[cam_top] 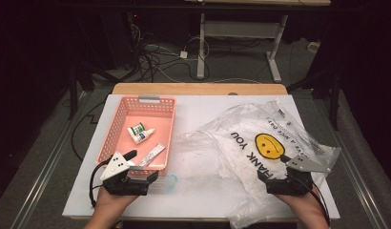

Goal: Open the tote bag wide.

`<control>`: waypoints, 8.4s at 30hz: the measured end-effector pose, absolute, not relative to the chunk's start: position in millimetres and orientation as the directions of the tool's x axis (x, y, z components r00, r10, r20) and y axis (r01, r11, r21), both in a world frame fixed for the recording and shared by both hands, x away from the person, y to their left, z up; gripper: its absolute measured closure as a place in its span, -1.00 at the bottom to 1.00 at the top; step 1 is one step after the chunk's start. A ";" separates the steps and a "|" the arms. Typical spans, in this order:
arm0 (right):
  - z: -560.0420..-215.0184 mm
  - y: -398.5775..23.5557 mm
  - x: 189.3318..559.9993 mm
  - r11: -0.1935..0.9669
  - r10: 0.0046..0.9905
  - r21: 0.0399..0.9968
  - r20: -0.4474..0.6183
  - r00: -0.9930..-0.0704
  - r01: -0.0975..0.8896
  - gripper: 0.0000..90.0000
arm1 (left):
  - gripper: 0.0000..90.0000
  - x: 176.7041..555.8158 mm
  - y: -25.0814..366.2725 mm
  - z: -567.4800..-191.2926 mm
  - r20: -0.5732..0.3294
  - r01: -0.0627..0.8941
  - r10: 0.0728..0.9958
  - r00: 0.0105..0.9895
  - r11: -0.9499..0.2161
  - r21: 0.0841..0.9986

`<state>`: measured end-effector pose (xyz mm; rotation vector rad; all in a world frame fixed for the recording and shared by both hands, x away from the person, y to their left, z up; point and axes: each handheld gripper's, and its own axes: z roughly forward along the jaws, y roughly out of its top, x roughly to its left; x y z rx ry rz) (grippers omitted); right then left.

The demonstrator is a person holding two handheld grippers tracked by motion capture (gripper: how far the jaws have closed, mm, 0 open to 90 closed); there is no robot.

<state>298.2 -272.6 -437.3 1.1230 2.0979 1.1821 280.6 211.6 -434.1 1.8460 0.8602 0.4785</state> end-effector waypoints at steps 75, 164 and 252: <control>-460.7 -195.5 325.1 0.448 0.706 0.782 -0.012 -0.708 0.434 0.37 | -1.00 276.8 210.3 -433.1 -0.049 0.340 0.735 0.676 -0.253 0.906; -471.9 -192.6 333.8 0.509 0.714 0.742 -0.079 -0.696 0.437 0.62 | -1.00 275.9 207.9 -435.9 -0.068 0.343 0.706 0.705 -0.255 0.904; -382.9 -222.8 331.7 0.255 0.784 0.936 -0.054 -0.619 0.241 1.00 | 0.02 298.2 42.9 -465.7 -0.083 0.320 0.453 0.888 -0.477 0.819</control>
